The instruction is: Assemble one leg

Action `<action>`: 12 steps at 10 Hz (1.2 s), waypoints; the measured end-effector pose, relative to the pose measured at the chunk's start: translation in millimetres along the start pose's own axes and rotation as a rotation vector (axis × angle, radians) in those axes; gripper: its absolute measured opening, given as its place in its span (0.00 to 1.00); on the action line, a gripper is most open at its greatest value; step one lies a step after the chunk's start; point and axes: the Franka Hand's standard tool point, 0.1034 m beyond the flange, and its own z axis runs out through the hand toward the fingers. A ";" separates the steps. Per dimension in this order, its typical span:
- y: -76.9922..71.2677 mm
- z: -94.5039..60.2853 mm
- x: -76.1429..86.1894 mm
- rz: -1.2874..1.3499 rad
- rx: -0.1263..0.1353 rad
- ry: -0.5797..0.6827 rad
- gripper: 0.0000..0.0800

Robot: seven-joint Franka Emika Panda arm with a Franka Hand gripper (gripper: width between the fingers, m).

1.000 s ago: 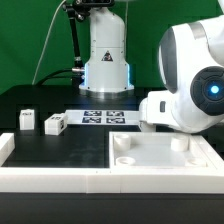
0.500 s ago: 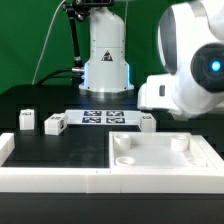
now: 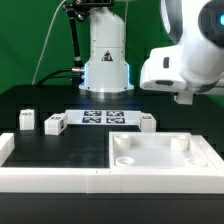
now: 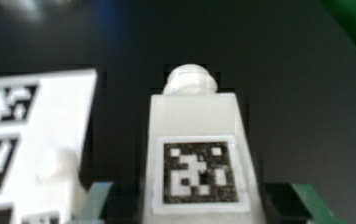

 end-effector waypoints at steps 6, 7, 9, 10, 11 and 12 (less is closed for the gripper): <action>17.0 -35.7 -3.8 -0.048 -0.004 0.481 0.36; 22.2 -47.5 -6.4 -0.065 -0.012 0.572 0.36; 26.6 -67.7 -5.9 -0.081 0.003 0.720 0.36; 20.3 -68.0 -2.4 -0.085 0.034 0.849 0.36; 18.3 -63.7 -4.5 -0.093 0.052 0.934 0.36; 13.9 -67.2 -3.3 -0.093 0.080 1.030 0.36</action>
Offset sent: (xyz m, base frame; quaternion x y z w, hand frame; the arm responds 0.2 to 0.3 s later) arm 0.0047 -0.0218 0.0209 -0.0351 0.2189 -0.0217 0.9749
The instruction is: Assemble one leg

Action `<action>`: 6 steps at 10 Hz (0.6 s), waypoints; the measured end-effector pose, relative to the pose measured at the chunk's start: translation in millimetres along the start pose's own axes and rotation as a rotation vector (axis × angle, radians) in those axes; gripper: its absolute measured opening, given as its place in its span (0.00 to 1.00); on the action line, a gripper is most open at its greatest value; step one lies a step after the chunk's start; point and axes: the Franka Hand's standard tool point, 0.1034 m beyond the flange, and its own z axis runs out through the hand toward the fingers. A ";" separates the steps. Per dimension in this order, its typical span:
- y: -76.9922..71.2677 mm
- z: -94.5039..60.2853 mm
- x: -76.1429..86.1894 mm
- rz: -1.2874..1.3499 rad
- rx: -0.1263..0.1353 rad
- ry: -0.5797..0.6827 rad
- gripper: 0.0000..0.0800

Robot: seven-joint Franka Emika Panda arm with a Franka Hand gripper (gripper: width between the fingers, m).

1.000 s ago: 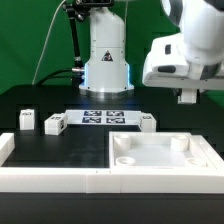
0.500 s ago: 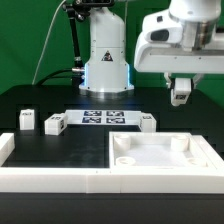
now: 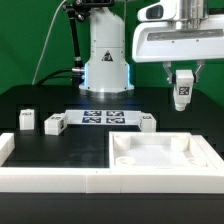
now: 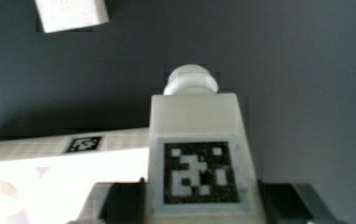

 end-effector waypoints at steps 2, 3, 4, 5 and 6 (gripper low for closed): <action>-5.1 7.0 8.5 -0.065 0.045 0.177 0.36; 0.6 9.6 18.9 -0.111 0.039 0.201 0.36; 7.1 6.6 32.1 -0.150 0.028 0.211 0.36; 7.3 4.7 41.7 -0.182 0.025 0.226 0.36; 5.0 4.6 47.0 -0.218 0.023 0.233 0.36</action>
Offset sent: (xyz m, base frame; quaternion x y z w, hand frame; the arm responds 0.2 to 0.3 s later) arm 0.0453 -0.0330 0.0072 -0.0338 0.0261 -0.1009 0.9940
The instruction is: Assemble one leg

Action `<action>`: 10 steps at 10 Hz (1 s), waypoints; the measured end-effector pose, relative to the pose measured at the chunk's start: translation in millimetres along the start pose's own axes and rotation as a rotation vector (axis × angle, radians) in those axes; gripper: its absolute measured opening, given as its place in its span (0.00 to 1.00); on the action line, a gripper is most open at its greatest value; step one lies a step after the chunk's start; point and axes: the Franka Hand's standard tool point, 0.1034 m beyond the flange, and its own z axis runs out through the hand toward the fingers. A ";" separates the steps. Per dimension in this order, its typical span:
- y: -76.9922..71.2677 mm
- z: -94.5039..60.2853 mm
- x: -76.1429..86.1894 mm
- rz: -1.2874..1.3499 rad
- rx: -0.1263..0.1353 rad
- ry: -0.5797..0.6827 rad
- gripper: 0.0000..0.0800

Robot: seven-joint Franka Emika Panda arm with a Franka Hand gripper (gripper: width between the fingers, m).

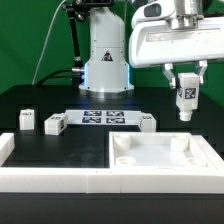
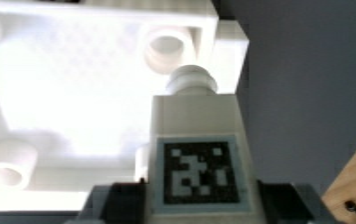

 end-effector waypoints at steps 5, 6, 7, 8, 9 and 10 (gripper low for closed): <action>2.6 1.7 1.4 -0.012 -0.002 -0.007 0.36; 9.7 6.2 17.4 -0.049 -0.009 -0.015 0.36; 12.9 11.8 34.4 -0.070 -0.011 -0.005 0.36; 13.8 18.1 48.7 -0.102 -0.012 -0.013 0.36; 14.2 24.5 65.0 -0.121 -0.012 -0.020 0.36; 17.2 29.7 73.8 -0.150 -0.013 -0.013 0.36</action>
Offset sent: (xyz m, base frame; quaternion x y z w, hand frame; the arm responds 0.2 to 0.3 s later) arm 0.0000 0.0000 0.0000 0.0000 0.0000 0.0000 1.0000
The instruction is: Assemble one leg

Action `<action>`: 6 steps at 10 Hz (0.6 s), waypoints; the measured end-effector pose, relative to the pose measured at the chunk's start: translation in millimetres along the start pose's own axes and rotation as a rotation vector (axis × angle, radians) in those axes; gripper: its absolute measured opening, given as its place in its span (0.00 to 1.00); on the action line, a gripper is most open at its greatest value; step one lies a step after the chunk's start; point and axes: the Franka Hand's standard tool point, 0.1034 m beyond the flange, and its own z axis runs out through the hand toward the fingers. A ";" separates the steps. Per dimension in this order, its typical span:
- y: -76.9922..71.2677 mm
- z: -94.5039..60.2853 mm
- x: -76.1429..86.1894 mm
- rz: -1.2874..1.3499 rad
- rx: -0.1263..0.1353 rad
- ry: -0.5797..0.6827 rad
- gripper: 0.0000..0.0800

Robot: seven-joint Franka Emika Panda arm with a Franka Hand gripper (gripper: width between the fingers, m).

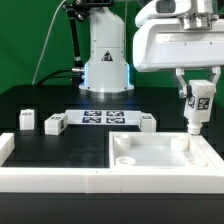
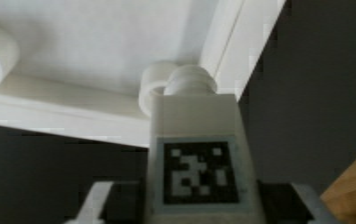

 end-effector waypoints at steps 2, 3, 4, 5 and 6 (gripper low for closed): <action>1.5 6.0 1.9 -0.014 0.000 -0.002 0.36; 1.2 6.0 1.7 -0.015 0.001 -0.002 0.36; 1.3 6.6 1.2 -0.015 0.001 -0.003 0.36; 1.8 8.5 0.7 -0.016 0.000 -0.006 0.36; 4.6 15.3 3.6 -0.026 -0.001 -0.009 0.36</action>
Offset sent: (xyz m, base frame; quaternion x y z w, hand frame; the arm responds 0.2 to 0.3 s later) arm 0.0000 0.0000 0.0000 0.0000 0.0000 0.0000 1.0000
